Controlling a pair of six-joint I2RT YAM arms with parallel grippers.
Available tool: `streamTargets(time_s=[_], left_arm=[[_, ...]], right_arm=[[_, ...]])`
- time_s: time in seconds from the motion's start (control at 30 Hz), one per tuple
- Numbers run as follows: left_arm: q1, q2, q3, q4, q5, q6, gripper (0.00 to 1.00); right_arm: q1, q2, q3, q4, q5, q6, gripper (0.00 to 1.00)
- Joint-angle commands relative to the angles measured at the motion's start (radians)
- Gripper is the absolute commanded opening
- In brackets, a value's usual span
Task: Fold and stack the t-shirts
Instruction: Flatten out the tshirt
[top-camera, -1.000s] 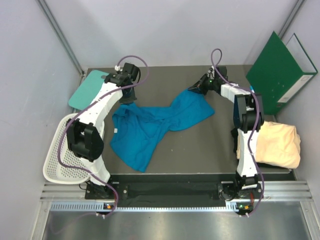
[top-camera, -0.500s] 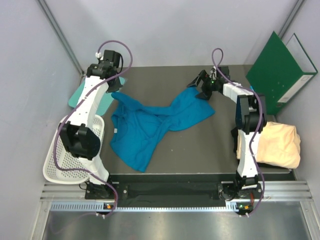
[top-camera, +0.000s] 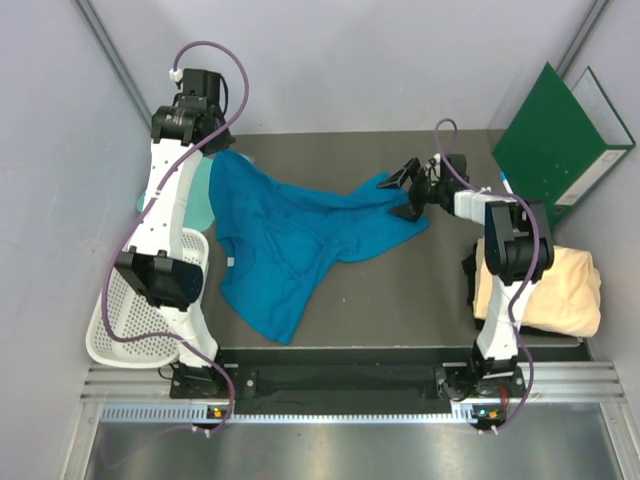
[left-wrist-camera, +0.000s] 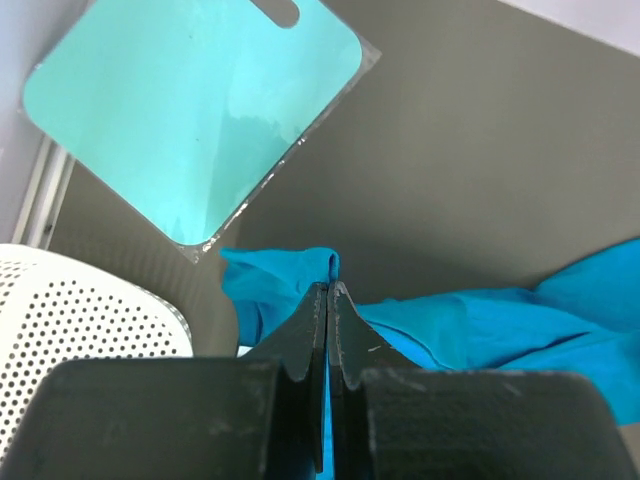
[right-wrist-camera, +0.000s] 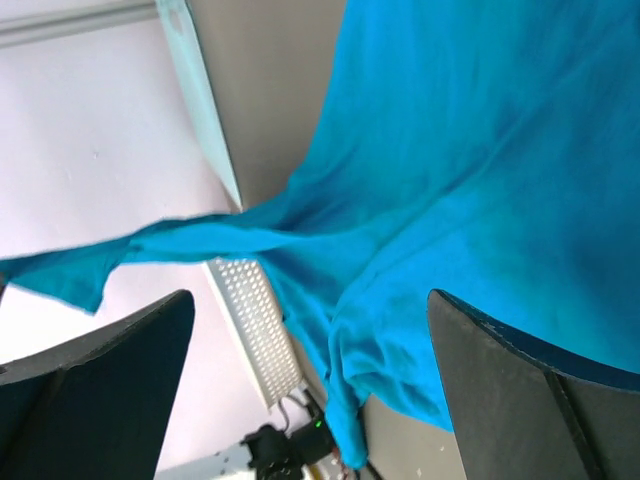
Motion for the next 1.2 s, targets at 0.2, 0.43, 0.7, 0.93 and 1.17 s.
streamTargets(time_s=[0.2,0.43,0.7,0.93,1.17], left_arm=[[0.001,0.033,0.031,-0.009,0.035,0.026,0.00],[0.001,0.022,0.011,-0.010,0.014,0.027,0.00],[0.001,0.004,0.013,-0.012,-0.015,0.027,0.00],[0.008,-0.005,0.017,-0.017,-0.034,0.029,0.00],[0.008,-0.002,0.010,-0.013,-0.023,0.021,0.00]], right_arm=[[0.044,0.018,-0.141,0.398,-0.051,0.311,0.99],[0.059,0.165,-0.083,0.586,-0.046,0.495,0.99],[0.066,0.207,-0.004,0.512,-0.015,0.489,1.00],[0.066,0.136,0.029,0.282,0.003,0.380,1.00],[0.067,0.055,0.121,-0.095,0.129,0.107,1.00]])
